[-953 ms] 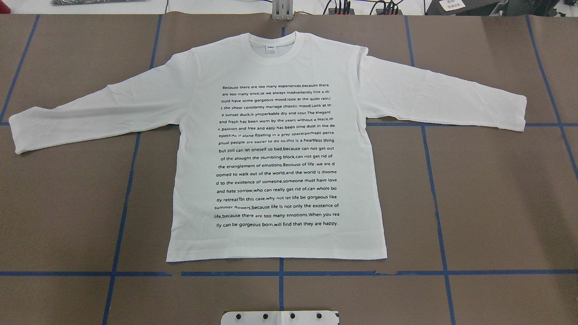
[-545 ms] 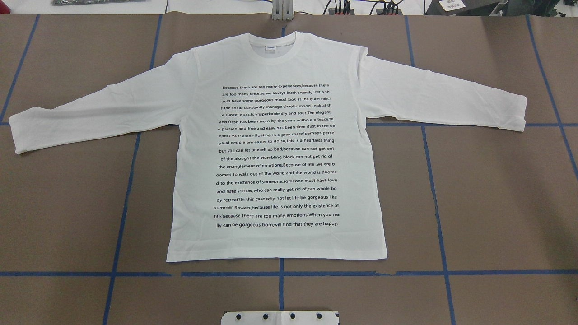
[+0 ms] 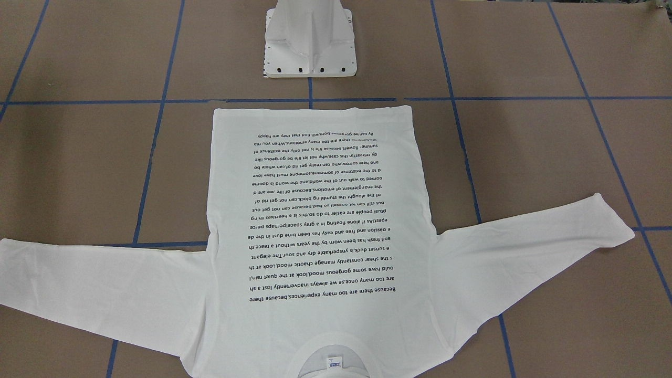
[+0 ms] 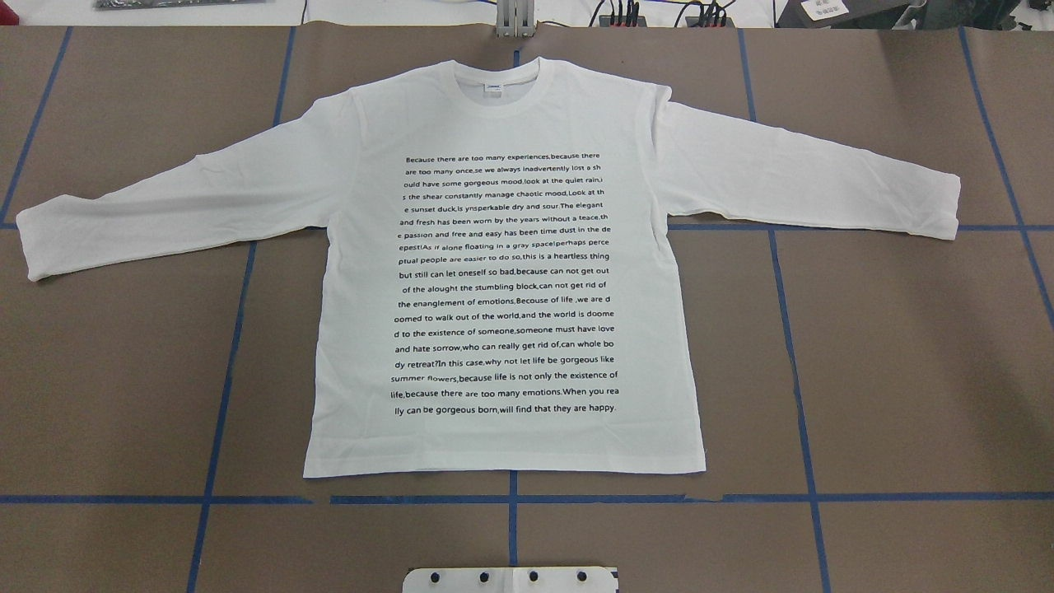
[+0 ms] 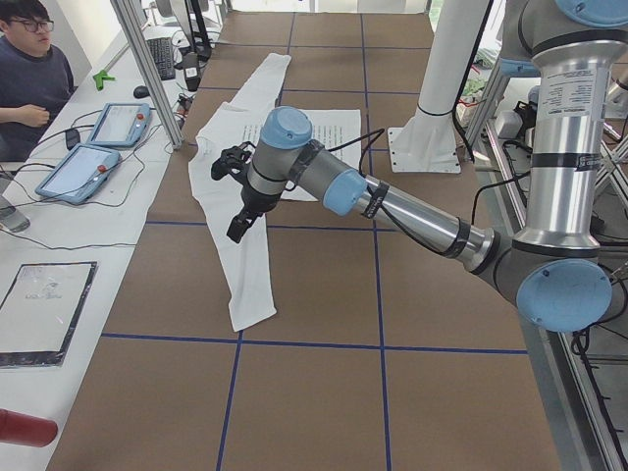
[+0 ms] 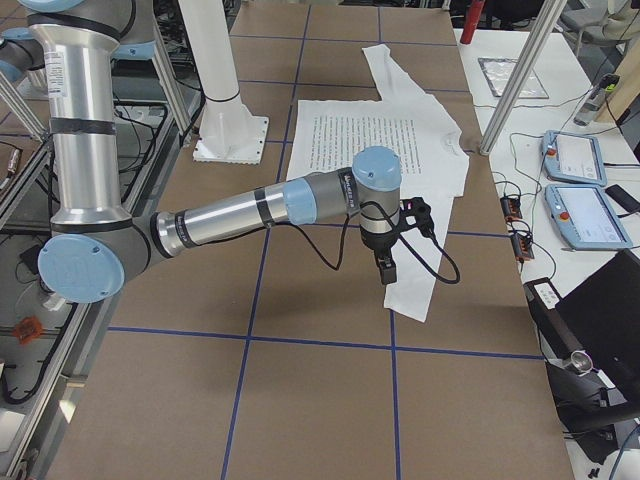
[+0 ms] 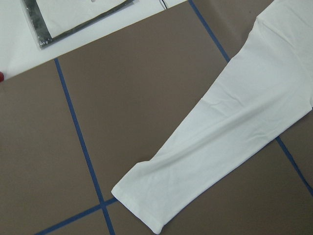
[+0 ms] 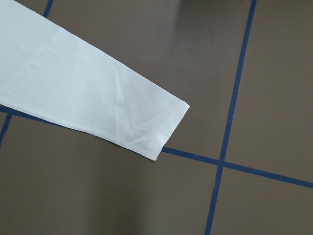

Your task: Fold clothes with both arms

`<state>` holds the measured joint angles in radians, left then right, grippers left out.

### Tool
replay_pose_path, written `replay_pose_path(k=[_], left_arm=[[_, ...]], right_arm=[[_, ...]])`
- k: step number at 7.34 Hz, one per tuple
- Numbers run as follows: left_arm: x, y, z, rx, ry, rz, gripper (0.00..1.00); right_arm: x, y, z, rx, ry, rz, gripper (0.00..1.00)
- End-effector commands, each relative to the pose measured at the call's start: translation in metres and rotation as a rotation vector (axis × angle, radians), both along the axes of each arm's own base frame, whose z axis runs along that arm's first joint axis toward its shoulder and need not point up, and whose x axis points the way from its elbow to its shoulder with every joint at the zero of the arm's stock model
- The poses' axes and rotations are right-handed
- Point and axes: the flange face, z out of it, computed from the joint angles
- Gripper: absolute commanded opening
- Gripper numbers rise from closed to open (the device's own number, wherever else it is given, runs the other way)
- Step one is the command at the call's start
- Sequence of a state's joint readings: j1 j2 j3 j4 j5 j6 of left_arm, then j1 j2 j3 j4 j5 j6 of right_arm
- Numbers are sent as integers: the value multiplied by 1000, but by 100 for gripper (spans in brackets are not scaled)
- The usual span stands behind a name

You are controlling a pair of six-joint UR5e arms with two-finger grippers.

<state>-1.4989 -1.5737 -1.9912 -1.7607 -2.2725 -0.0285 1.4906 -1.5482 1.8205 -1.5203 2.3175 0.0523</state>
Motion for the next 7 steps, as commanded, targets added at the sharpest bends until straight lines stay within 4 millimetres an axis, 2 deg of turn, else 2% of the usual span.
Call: replay_pose_path(k=[1,2,3,4,6,7], left_arm=[[-1,1,0,3,-2,1,100],[-1,3,-1,6,0,2,100],[-2,4,-1,7,-4,-1,100],[-2,4,-3,11,-3,-2,100],[-2,4,-4,13,-3,-1,100],[-2,4,-4,13,-3,-1,100]], right_arm=[[-56,-20,68,20,-81,71,100],[-89,-21,93,19,-103,116,100],[-118,-28,110,18,-71,169,99],[-137,-35,133,20,-39,174,98],[-161,-52,146,7,-26,153,96],[-170,-52,150,1,-20,139,95]])
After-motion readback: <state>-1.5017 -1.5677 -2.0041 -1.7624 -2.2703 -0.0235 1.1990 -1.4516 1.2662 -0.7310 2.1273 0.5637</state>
